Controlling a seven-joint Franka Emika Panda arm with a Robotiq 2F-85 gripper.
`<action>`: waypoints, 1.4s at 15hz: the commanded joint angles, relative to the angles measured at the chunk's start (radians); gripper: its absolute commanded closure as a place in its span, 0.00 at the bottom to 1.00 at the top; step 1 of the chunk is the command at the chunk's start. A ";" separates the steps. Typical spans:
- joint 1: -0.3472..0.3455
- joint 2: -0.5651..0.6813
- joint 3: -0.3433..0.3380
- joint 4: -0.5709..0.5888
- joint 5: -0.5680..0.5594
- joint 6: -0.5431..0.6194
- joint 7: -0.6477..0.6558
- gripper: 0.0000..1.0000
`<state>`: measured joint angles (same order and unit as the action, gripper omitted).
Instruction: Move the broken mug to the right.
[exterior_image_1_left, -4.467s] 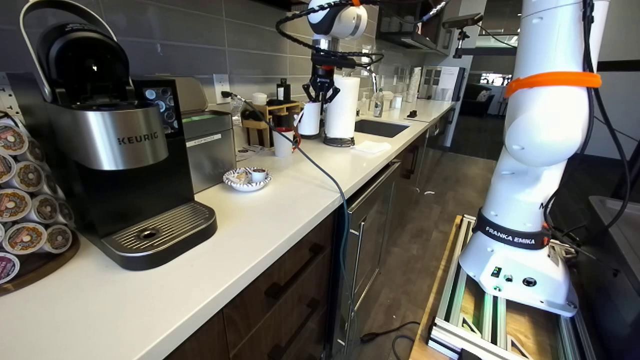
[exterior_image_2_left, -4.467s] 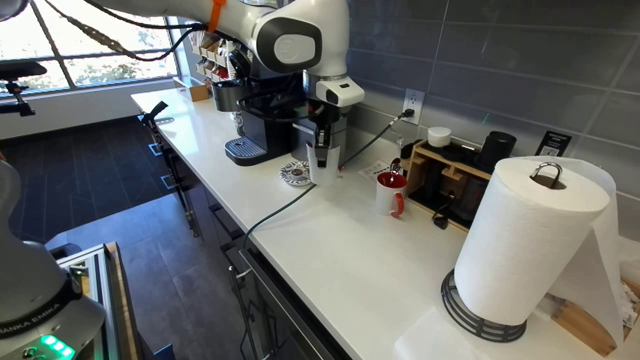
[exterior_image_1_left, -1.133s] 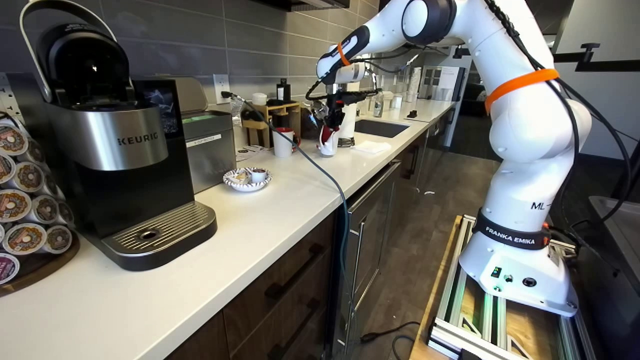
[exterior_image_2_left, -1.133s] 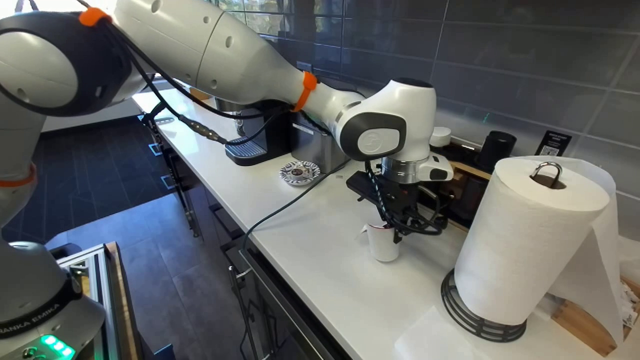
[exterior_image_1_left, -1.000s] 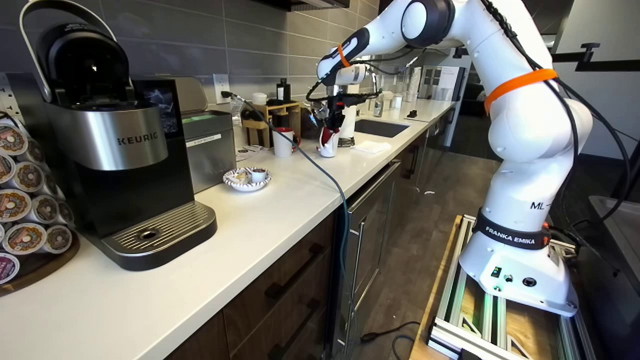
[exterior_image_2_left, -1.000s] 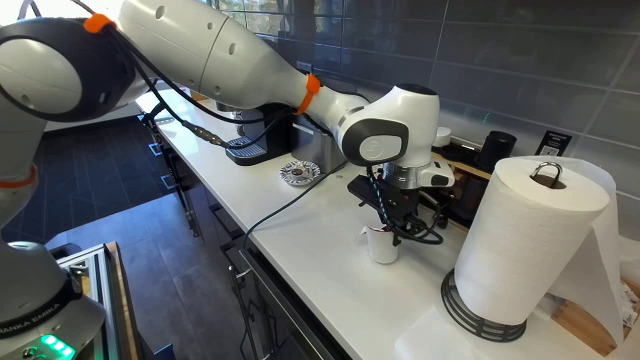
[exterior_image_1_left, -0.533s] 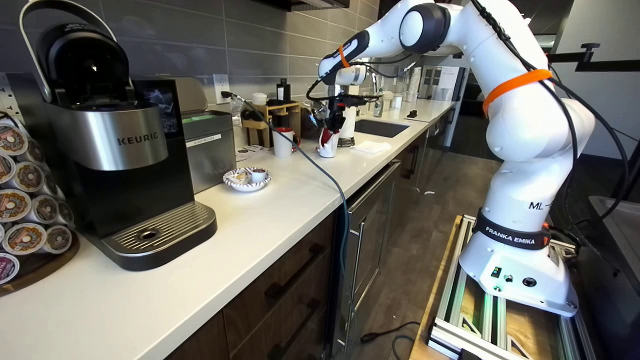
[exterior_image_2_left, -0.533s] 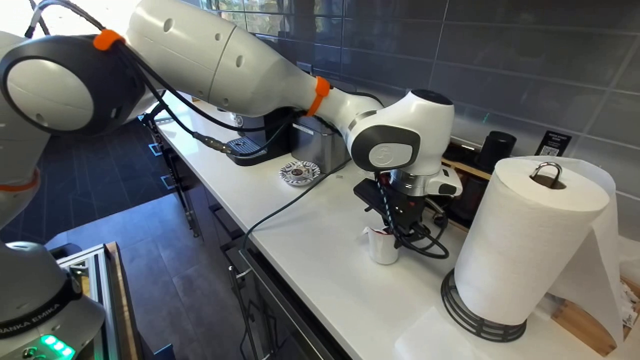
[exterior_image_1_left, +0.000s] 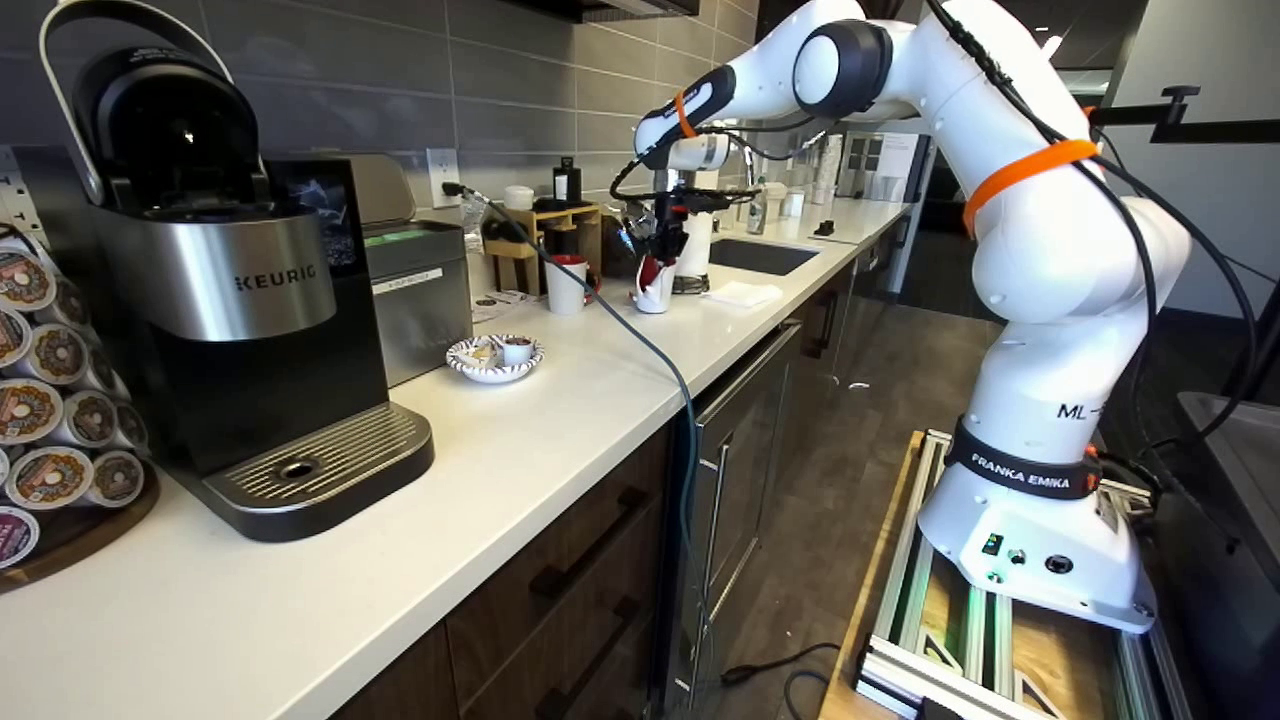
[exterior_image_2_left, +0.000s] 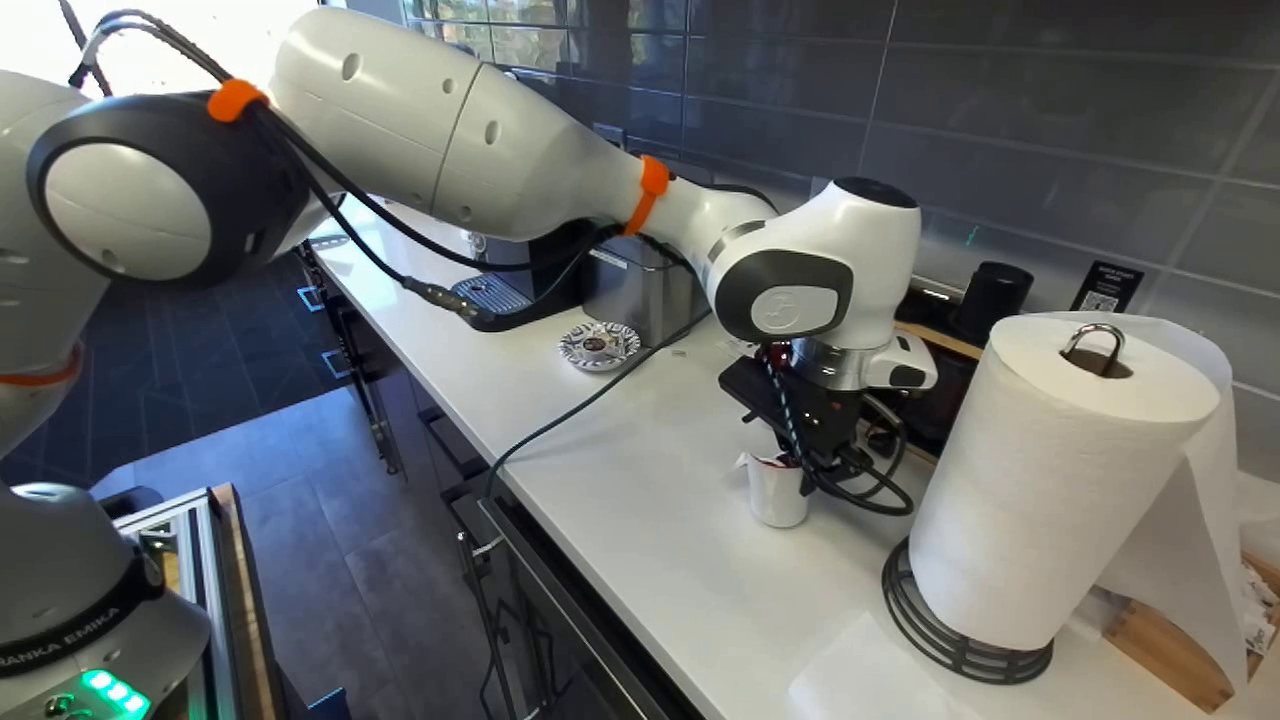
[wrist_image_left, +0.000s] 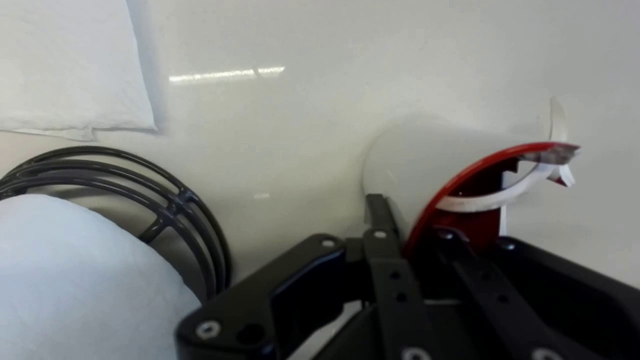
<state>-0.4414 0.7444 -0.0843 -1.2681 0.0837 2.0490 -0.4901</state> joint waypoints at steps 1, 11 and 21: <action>-0.008 0.031 0.007 0.064 -0.002 -0.046 -0.006 0.97; -0.004 0.057 0.004 0.111 -0.014 -0.095 -0.004 0.49; -0.001 -0.068 -0.010 0.004 -0.004 -0.068 -0.014 0.00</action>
<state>-0.4412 0.7514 -0.0946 -1.1808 0.0791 1.9709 -0.4900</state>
